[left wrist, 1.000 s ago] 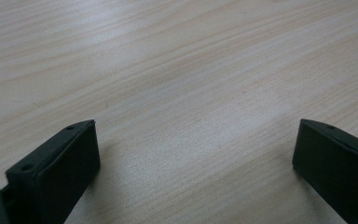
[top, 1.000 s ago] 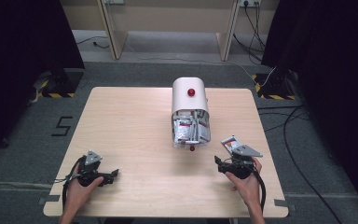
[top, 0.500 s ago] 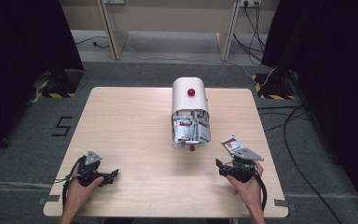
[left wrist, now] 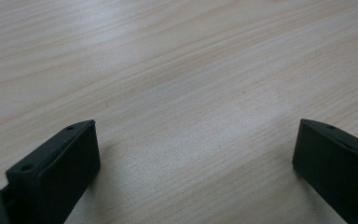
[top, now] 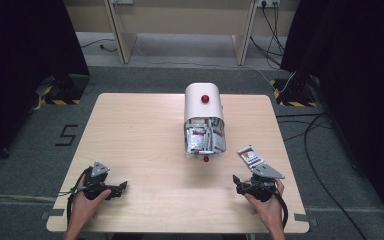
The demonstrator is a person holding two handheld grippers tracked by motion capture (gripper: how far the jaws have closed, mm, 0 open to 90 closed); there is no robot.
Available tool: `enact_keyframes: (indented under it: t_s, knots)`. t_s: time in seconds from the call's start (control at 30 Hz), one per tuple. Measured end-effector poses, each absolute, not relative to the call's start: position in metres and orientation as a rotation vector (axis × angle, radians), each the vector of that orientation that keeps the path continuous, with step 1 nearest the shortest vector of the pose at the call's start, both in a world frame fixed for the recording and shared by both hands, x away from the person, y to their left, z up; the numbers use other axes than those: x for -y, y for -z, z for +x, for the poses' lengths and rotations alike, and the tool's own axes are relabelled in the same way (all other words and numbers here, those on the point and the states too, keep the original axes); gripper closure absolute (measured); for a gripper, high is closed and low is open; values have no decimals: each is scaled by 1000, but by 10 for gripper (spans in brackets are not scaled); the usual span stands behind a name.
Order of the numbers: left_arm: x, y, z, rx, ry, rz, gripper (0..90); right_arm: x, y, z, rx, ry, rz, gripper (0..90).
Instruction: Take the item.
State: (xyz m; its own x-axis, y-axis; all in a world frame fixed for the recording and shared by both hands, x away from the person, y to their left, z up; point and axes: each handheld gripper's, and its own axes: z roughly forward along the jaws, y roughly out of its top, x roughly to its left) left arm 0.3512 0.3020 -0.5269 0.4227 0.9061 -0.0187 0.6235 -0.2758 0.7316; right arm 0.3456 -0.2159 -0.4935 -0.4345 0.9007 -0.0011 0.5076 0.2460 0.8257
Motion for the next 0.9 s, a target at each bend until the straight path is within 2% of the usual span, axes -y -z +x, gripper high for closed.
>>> enact_keyframes:
  t_s: [0.9]
  knots:
    - [-302, 527, 351, -1290, -538, 2007, 0, 222, 503, 324, -2037, -1083, 1293, 229]
